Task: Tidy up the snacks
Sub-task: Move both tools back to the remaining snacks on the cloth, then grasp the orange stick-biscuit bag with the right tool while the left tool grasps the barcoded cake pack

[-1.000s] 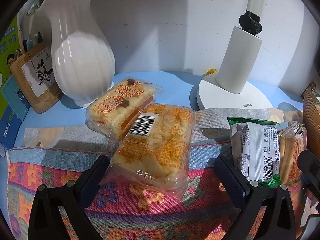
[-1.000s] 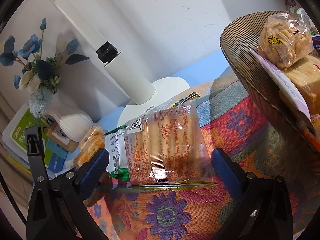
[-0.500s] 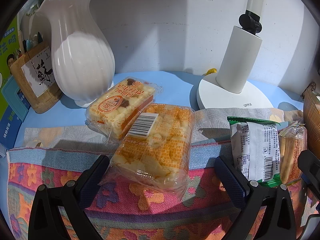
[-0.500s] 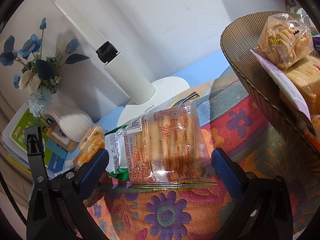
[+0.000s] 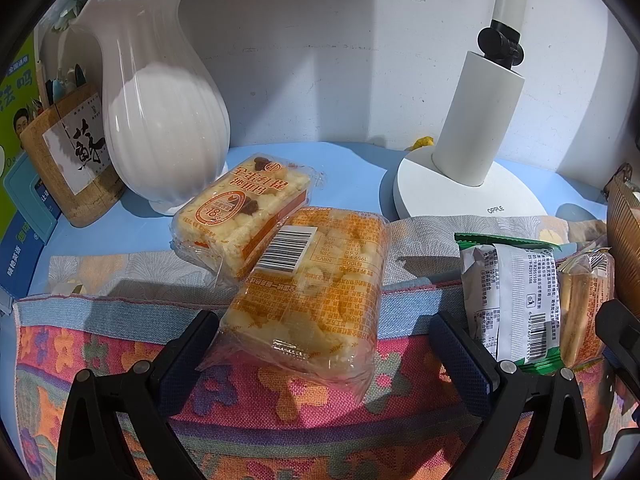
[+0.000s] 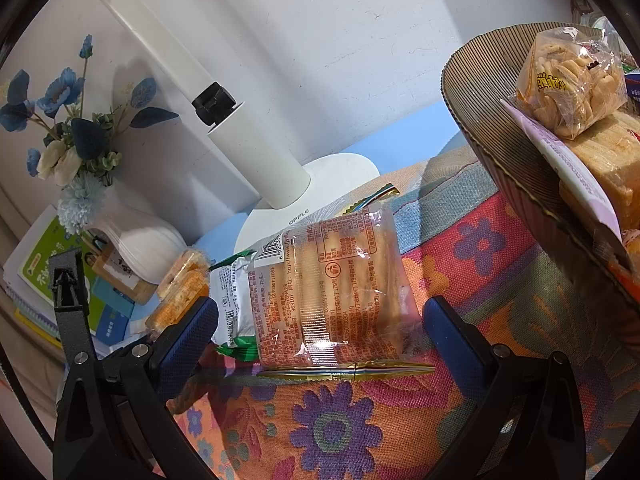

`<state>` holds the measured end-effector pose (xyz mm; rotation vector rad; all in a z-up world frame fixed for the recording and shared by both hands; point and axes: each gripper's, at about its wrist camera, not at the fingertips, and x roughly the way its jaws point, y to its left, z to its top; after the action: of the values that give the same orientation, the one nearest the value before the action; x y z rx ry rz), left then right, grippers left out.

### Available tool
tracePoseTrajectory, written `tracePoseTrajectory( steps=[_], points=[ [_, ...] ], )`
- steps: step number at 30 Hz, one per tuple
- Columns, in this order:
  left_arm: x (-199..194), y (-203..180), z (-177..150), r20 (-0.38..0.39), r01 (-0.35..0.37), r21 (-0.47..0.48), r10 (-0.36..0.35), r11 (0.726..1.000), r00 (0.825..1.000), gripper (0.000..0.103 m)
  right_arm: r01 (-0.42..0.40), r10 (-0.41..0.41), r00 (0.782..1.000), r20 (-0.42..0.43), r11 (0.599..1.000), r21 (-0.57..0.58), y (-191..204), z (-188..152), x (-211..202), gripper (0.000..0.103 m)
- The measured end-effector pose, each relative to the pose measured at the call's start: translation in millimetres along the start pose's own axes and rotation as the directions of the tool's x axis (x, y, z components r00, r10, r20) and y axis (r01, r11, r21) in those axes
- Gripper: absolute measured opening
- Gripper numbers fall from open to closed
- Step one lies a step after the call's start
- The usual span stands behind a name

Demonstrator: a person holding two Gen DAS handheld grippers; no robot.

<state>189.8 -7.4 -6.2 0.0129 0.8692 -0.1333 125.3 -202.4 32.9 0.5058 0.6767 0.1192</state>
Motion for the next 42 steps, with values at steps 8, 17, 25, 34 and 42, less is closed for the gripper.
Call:
tracePoseTrajectory(
  steps=[8, 17, 25, 34, 42],
  points=[
    [0.1, 0.5, 0.1, 0.0, 0.0, 0.0, 0.0, 1.0, 1.0, 0.103, 0.0, 0.0, 1.0, 0.0, 1.0, -0.001, -0.8, 0.1, -0.2, 0.103],
    [0.0, 0.2, 0.1, -0.001, 0.0, 0.001, 0.0, 1.0, 1.0, 0.103, 0.001, -0.001, 1.0, 0.0, 1.0, -0.001, -0.7, 0.1, 0.1, 0.103],
    [0.1, -0.4, 0.2, -0.002, -0.001, 0.001, 0.001, 1.0, 1.0, 0.103, 0.001, -0.001, 1.0, 0.0, 1.0, -0.002, -0.9, 0.1, 0.1, 0.103],
    [0.2, -1.0, -0.1, -0.003, -0.001, 0.001, 0.001, 1.0, 1.0, 0.103, 0.001, -0.001, 1.0, 0.001, 1.0, -0.002, 0.0, 0.1, 0.4, 0.103],
    [-0.3, 4.3, 0.0, 0.006, 0.019, -0.015, -0.019, 1.0, 1.0, 0.103, -0.007, 0.007, 1.0, 0.005, 1.0, 0.004, -1.8, 0.1, 0.1, 0.103]
  ],
)
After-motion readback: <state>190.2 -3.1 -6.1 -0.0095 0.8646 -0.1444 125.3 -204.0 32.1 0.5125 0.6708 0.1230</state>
